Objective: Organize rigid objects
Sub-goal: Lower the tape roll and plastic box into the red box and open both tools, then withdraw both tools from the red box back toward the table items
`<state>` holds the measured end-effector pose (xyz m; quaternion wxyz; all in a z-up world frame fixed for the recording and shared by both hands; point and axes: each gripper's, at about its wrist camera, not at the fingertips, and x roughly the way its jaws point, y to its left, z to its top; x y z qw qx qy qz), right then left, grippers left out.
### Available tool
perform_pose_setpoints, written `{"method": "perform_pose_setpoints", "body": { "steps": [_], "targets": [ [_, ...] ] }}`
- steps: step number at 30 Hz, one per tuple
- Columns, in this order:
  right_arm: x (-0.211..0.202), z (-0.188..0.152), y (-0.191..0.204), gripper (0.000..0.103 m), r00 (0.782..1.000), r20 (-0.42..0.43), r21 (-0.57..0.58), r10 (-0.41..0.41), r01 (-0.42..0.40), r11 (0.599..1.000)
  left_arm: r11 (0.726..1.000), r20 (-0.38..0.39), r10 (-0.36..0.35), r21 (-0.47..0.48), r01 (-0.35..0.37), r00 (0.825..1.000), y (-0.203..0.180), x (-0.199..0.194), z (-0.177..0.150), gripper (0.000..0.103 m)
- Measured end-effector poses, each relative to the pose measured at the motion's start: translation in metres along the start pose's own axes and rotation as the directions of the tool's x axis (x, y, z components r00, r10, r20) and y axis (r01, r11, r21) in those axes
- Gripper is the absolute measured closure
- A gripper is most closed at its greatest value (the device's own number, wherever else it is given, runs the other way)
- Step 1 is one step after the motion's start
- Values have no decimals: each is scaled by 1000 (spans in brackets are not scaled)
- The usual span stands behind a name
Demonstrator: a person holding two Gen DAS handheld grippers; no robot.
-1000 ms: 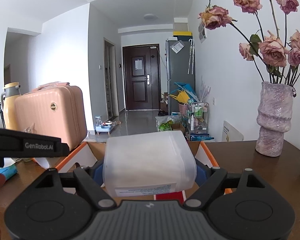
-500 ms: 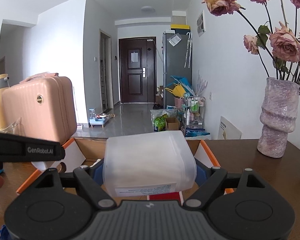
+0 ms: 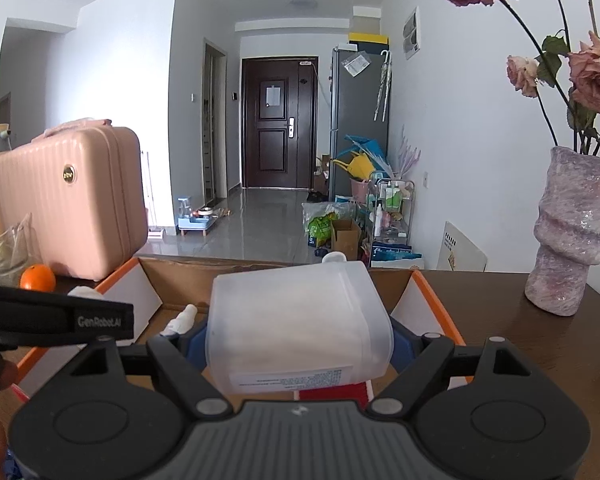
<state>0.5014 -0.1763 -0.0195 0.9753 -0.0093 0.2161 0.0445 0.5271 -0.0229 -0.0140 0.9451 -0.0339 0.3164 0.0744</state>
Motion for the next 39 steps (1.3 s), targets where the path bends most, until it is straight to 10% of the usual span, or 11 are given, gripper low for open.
{"method": "perform_pose_setpoints", "body": {
  "steps": [5,9,11,39],
  "targets": [
    [6,-3,1,20,998,-57,-13,3,-3,1000,1000,-11,-16,-11,15,1000,7,2,0,49],
    [7,-6,-1,1,996,-84,-5,-13,12,1000,1000,3,6,-27,-6,1000,11,-2,1,6],
    [7,-6,-3,0,996,-83,4,-29,30,1000,999,17,15,-29,-14,1000,13,-6,3,0],
    [-17,-5,-9,0,997,-74,27,-38,40,999,999,75,6,-32,-3,997,19,-45,-3,0]
  ]
}}
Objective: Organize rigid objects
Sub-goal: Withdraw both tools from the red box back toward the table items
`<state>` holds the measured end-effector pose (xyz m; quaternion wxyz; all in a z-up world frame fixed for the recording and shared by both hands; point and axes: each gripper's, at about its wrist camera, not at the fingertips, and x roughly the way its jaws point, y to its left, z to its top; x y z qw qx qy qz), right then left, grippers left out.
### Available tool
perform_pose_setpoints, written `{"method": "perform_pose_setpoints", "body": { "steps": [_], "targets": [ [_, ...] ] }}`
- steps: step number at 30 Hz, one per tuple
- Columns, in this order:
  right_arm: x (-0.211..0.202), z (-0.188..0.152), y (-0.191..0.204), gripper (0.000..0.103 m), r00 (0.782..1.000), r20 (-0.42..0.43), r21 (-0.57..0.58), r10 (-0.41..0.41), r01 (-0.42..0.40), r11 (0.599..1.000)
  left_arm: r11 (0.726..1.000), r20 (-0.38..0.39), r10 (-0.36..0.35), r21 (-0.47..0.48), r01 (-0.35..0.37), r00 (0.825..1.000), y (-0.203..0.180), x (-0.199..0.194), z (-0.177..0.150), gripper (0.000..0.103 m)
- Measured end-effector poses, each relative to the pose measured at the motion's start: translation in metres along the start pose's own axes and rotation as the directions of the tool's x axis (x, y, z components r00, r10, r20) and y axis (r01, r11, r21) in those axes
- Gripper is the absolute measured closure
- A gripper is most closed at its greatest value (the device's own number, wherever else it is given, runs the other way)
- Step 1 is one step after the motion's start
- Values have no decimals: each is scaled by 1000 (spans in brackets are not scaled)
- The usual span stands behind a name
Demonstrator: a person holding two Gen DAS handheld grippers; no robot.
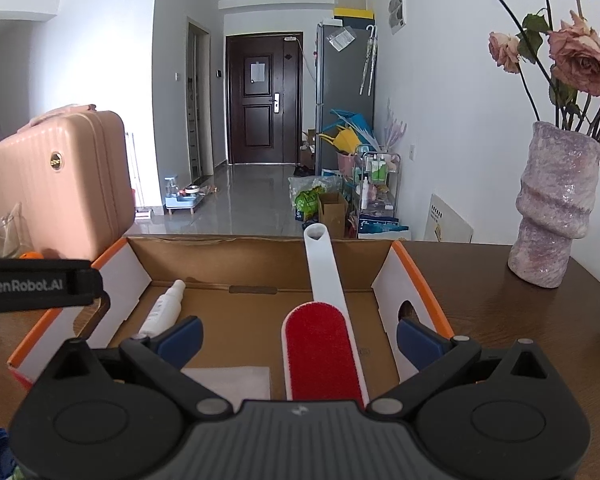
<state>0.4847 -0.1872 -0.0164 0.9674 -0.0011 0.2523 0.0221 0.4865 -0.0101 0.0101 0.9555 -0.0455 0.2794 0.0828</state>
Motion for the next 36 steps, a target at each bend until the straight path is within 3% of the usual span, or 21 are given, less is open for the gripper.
{"method": "perform_pose_setpoints", "body": {
  "steps": [36],
  "targets": [
    [-123,-61,0,0,997,78,-63,26,-21,998,1000,108,2,26,-5,994,47,-120,-67,0]
  ]
}}
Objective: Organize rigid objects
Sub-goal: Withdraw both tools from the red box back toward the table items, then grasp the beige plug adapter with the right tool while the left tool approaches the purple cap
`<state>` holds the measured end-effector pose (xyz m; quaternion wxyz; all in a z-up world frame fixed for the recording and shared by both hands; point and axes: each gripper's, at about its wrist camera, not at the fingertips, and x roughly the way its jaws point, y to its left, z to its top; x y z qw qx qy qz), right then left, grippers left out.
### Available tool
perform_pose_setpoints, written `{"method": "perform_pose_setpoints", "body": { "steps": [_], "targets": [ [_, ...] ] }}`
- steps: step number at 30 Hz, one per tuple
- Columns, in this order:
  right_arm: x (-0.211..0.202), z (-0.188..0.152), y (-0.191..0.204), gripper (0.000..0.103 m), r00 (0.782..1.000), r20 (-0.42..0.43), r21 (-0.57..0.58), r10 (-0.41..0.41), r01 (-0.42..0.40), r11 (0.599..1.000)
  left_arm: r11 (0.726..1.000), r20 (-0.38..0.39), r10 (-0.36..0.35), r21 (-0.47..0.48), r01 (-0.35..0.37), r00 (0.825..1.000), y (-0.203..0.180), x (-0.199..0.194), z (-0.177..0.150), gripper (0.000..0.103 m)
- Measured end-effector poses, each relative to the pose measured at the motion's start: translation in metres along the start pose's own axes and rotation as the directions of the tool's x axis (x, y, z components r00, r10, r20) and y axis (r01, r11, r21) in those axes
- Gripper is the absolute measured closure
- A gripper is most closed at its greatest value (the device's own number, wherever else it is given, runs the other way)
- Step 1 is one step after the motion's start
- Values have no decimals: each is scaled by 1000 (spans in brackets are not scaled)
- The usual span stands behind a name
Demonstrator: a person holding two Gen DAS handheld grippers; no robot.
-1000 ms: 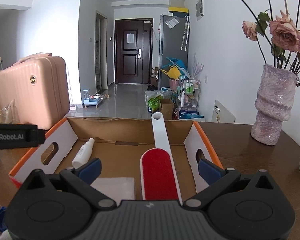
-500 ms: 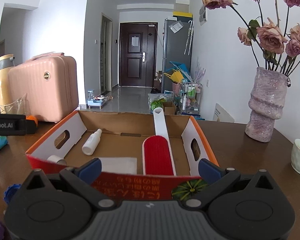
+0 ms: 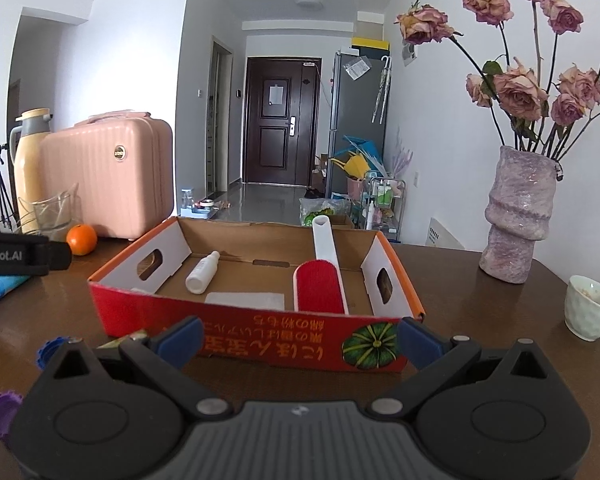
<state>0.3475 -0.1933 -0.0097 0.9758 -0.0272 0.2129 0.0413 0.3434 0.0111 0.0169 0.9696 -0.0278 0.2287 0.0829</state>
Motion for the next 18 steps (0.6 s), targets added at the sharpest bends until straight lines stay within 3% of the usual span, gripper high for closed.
{"method": "perform_pose_setpoints", "body": {
  "steps": [18],
  "targets": [
    [-59,-49,-3,0,1000,-18,-10,-26,26,1000,999,-39,-30,42,32,999,24,-40,-53,0]
  ]
}}
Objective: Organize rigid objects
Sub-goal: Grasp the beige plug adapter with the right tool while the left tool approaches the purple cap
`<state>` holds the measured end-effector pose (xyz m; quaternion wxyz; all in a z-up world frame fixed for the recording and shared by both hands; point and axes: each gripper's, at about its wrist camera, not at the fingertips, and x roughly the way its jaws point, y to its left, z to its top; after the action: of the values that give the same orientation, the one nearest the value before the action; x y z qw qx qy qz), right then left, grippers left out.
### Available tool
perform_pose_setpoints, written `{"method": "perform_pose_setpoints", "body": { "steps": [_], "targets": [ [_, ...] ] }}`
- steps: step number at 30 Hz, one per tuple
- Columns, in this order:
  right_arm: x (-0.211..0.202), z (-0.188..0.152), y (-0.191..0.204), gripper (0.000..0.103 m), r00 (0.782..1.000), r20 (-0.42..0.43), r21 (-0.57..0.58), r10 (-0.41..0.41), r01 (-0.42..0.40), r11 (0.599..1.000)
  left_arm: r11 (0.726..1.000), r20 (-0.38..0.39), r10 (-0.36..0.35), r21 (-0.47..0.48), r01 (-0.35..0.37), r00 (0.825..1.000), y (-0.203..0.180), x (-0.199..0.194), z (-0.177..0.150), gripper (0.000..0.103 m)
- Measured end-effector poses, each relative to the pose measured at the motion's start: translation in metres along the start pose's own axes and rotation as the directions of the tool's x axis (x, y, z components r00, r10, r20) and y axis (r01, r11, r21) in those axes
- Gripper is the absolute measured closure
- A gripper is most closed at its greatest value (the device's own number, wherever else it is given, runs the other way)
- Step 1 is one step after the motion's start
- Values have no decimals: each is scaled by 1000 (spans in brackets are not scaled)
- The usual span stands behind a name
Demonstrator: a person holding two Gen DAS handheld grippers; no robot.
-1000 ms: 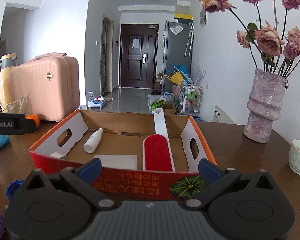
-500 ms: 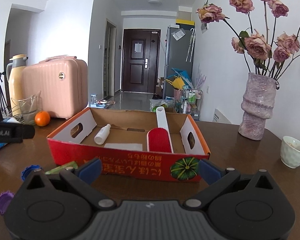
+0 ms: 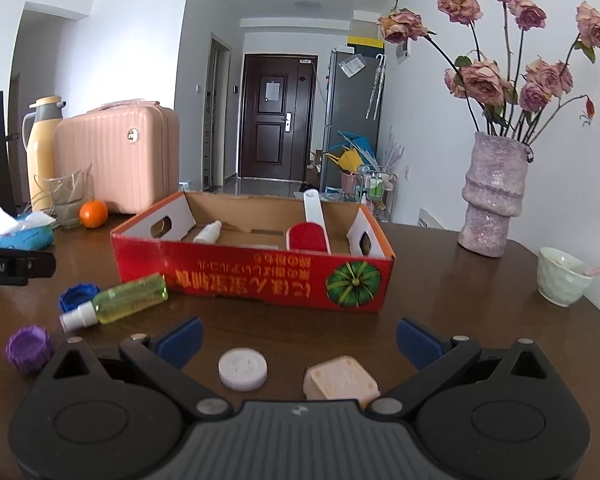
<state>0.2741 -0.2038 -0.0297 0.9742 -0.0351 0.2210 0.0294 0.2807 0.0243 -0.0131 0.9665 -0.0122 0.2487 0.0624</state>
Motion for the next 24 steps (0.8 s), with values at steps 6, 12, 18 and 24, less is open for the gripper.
{"method": "perform_pose_setpoints", "body": {
  "steps": [6,12,18,24],
  "targets": [
    [-9,-14,-4,0,1000,-22,-15,-15,15,1000,1000,-38,-16,14,17,999,6,1,-16,0],
    [-8,-16,-6,0,999,-34,-9,-18,17,1000,1000,-49,-21,13,21,999,7,2,-18,0],
    [-4,-17,-9,0,999,-52,-6,-15,15,1000,999,-75,-31,3,32,997,12,8,-20,0],
    [7,-17,-13,0,997,-81,-14,-6,5,1000,999,-93,-35,4,36,995,14,11,-21,0]
  ]
}}
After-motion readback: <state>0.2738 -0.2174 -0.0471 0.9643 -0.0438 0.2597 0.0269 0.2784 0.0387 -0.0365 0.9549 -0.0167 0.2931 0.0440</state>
